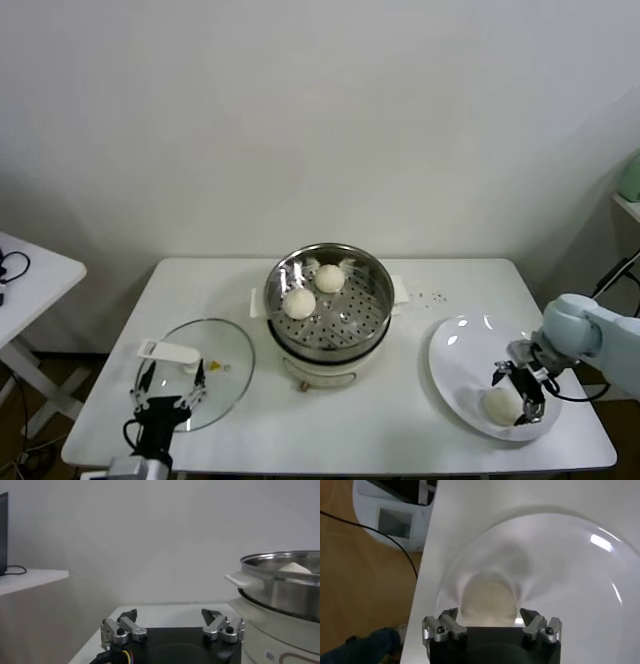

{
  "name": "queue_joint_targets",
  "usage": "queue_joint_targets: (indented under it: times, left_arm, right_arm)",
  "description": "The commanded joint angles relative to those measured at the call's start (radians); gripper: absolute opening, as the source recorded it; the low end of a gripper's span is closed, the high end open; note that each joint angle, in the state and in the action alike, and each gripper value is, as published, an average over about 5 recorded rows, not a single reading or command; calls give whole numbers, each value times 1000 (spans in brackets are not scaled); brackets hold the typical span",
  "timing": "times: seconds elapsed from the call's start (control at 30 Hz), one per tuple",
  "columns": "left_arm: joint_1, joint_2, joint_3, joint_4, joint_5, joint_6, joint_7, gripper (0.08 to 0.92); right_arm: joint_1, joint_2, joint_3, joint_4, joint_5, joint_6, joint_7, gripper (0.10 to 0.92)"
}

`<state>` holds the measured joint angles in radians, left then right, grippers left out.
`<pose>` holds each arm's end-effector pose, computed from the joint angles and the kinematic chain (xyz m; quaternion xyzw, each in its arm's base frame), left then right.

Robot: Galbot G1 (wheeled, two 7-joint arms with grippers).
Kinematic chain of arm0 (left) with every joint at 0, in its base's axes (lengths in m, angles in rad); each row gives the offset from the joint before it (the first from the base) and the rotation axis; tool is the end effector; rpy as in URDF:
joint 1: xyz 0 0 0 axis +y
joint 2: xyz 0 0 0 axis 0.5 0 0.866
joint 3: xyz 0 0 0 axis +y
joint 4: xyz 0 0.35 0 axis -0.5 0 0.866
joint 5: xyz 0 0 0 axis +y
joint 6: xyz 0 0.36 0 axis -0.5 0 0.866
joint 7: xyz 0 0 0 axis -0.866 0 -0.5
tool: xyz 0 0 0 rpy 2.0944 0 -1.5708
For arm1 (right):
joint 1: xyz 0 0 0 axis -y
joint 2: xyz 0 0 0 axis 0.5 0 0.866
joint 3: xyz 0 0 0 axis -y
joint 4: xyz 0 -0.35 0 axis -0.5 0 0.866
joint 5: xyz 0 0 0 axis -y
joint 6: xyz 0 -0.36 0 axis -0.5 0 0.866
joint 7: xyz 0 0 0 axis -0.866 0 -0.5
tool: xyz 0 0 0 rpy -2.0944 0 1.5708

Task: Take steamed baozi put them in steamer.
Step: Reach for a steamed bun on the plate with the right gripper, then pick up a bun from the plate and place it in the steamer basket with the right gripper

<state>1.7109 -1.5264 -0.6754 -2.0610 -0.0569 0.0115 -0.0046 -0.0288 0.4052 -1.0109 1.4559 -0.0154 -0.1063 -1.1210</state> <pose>0.1375 0.0560 -0.3338 0.0563 -0.9940 -0.0315 0.0888 0.4177 -0.2187 -0.2422 0.5756 -0.4620 0.5010 0.4519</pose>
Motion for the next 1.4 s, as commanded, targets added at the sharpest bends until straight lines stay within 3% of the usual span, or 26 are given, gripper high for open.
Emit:
queue_joint_targets:
  times: [0.03,0.43,0.67,1.0,1.4]
  left_arm:
    - [-2,-1,-1,2,0,2,0,823]
    - [-9,-5,0,1,3,6,-1,823]
    - [-6,-1,-2,-1,1,6,-1,823]
    - [-1,4,-2,-20,5,16,0,823]
    - [23,8,-1,-15,16,14,0,823]
  right_arm:
    - [-18,3,10,-9,-10,1,2,822]
    - [-27,-1,31,-3,-6,1,0,700]
    - [65,-6,20,39,23,19,-12,679]
    - [421,69,37,123,-251,349,-126,680]
    - [687,372,8,117,-350,553,-122,687]
